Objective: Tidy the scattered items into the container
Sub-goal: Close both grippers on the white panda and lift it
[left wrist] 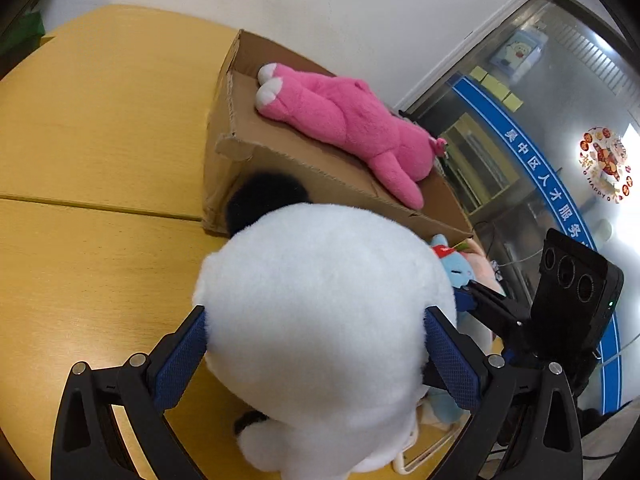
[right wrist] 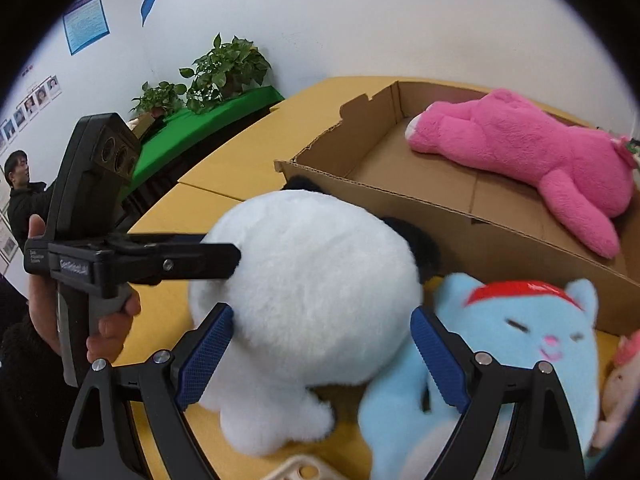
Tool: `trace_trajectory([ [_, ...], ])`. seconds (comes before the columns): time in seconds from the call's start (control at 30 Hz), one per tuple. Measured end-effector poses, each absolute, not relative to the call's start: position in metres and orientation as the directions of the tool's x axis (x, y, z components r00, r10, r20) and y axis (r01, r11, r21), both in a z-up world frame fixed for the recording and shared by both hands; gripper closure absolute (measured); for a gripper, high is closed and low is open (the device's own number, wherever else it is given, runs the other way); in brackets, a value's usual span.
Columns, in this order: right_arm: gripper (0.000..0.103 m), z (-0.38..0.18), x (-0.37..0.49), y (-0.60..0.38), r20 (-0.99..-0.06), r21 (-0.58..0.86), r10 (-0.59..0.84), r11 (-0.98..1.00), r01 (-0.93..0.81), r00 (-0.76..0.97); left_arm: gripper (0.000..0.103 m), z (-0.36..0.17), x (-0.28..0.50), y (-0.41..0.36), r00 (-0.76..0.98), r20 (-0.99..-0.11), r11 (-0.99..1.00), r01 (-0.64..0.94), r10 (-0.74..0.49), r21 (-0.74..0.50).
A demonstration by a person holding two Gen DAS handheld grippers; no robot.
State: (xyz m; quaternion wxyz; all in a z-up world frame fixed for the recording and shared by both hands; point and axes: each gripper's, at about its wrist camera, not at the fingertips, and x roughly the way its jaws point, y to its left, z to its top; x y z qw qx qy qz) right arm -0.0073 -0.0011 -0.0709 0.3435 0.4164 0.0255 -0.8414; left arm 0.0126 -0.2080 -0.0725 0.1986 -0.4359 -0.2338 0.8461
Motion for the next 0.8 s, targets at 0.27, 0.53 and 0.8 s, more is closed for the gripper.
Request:
trace_trajectory([
  [0.27, 0.017, -0.078, -0.006, -0.009, -0.700, 0.229, -0.581, -0.734, 0.639, -0.416, 0.012, -0.074, 0.014, -0.209, -0.508, -0.636, -0.793, -0.181, 0.582, -0.581],
  [0.53, 0.003, -0.085, -0.016, -0.019, -0.711, 0.201, -0.562, -0.737, 0.645, -0.422, 0.020, -0.073, 0.018, -0.216, -0.511, -0.635, -0.793, -0.173, 0.579, -0.584],
  [0.8, 0.029, -0.078, 0.000, -0.021, -0.676, 0.251, -0.620, -0.701, 0.668, -0.398, 0.022, -0.052, 0.041, -0.215, -0.554, -0.660, -0.840, -0.147, 0.508, -0.523],
])
